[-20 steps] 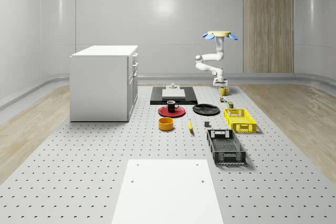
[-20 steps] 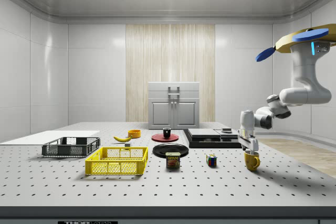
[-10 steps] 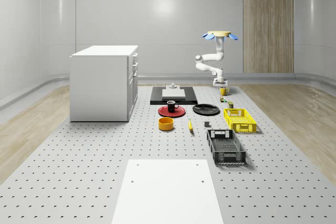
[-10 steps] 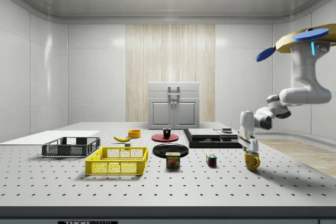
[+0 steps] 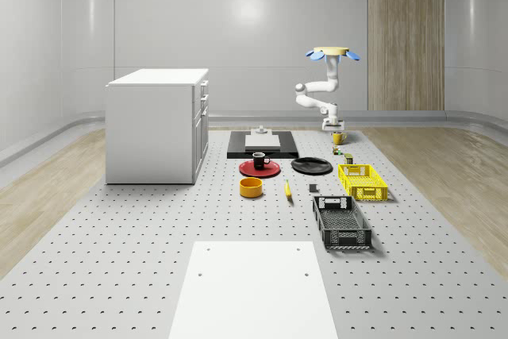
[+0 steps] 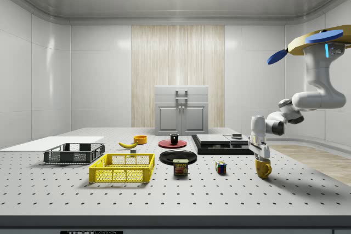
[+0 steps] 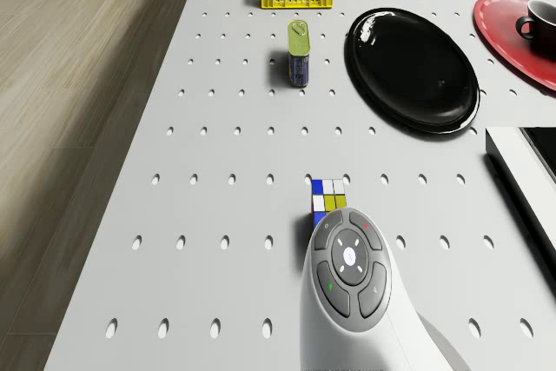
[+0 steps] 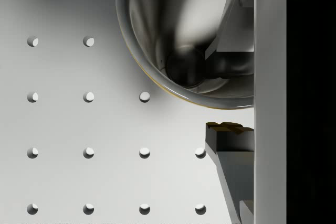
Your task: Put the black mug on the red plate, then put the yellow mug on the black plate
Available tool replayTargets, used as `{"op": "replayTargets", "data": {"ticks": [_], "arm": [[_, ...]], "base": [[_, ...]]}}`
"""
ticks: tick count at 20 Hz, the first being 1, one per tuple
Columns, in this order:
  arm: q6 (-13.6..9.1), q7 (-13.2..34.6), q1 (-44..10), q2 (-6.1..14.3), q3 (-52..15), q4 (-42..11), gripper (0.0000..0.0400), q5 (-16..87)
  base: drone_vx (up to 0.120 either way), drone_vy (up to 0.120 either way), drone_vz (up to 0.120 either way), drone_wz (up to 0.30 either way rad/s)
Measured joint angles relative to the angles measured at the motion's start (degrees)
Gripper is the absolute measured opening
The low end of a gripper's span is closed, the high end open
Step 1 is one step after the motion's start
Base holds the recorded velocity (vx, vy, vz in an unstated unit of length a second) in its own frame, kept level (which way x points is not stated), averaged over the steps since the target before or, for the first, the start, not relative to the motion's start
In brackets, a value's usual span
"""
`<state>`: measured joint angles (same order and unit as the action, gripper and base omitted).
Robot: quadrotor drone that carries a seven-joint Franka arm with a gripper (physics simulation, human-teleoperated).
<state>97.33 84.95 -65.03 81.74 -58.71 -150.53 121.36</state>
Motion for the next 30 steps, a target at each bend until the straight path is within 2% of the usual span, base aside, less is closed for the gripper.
{"op": "replayTargets", "data": {"ticks": [6,13,30], "arm": [[-1.6,0.1,0.8,0.6,-2.9,-1.9,0.0112,-2.7],[-2.4,0.3,1.1,1.1,-4.8,-2.9,0.011,-4.5],[-2.0,0.6,0.8,1.8,-5.4,-3.1,0.011,-5.4]], "base": [[0.0,0.0,0.093,0.0],[0.114,-0.114,0.12,0.0],[0.12,-0.12,0.0,0.0]]}}
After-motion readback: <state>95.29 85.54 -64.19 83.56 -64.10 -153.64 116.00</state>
